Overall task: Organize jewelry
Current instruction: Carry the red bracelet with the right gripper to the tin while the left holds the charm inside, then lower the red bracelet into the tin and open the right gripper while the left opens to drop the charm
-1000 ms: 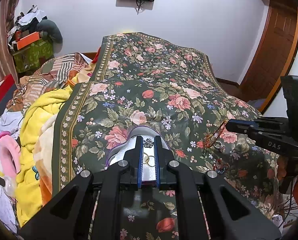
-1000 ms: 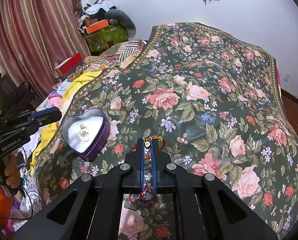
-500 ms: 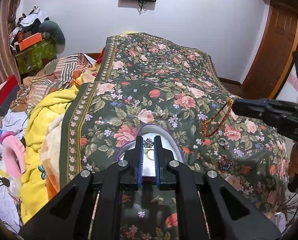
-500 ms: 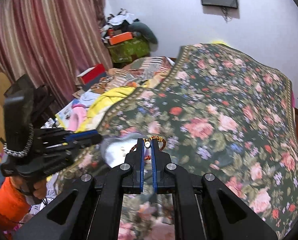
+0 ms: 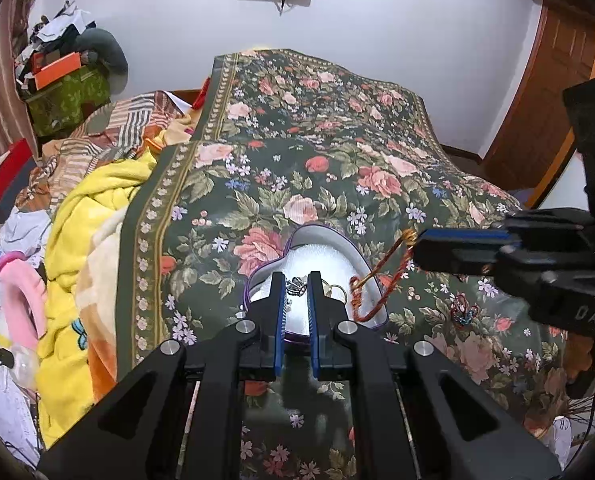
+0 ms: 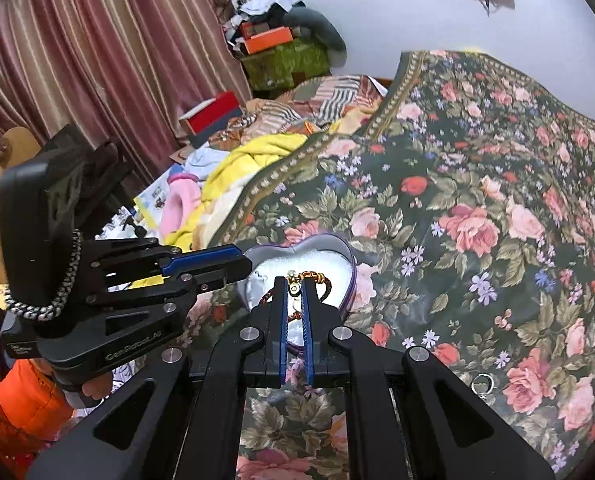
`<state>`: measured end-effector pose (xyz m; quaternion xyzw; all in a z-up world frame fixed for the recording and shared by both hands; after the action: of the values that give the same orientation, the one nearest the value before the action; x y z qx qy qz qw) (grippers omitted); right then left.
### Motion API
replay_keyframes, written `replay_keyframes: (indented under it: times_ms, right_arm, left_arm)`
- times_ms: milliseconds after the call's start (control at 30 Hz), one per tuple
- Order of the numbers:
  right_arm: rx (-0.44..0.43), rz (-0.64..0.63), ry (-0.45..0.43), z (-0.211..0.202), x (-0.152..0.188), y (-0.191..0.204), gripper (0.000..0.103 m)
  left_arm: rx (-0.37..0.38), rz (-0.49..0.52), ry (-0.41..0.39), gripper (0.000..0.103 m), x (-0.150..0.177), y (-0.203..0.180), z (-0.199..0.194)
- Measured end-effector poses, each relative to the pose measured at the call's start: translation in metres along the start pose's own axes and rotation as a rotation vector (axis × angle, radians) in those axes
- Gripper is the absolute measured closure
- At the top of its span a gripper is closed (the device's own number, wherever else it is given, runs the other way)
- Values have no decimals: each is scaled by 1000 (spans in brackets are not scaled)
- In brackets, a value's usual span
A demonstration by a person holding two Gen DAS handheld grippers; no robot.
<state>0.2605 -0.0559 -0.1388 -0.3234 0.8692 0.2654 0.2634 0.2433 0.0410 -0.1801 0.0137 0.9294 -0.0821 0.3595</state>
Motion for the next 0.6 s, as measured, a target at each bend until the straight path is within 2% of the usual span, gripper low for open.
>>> replay_keyframes:
  times_ms: [200,533,600]
  right_arm:
    - [-3,29,22,15,-3,-7,97]
    - [17,17,39,34,-12,-8,97]
    - [12,18,57,37,-11,-7,90]
  left_arm:
    - [18,-14,24,94,0,2,13]
    - [6,-39,6,94,-6,11,10]
    - [3,-42,3,94,-7,13,8]
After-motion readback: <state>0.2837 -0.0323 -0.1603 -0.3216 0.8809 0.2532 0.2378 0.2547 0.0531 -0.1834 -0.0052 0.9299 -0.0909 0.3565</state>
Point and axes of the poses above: each gripper's, at about its wrist camera, not at the fingertips, and z roughly the way its jaws point, y to its left, x to its underside, the point moved 6 cm from there along z, roughly the way its jaws point, and after that the axes turned 1 degree about -x, right-handed, at the moved point
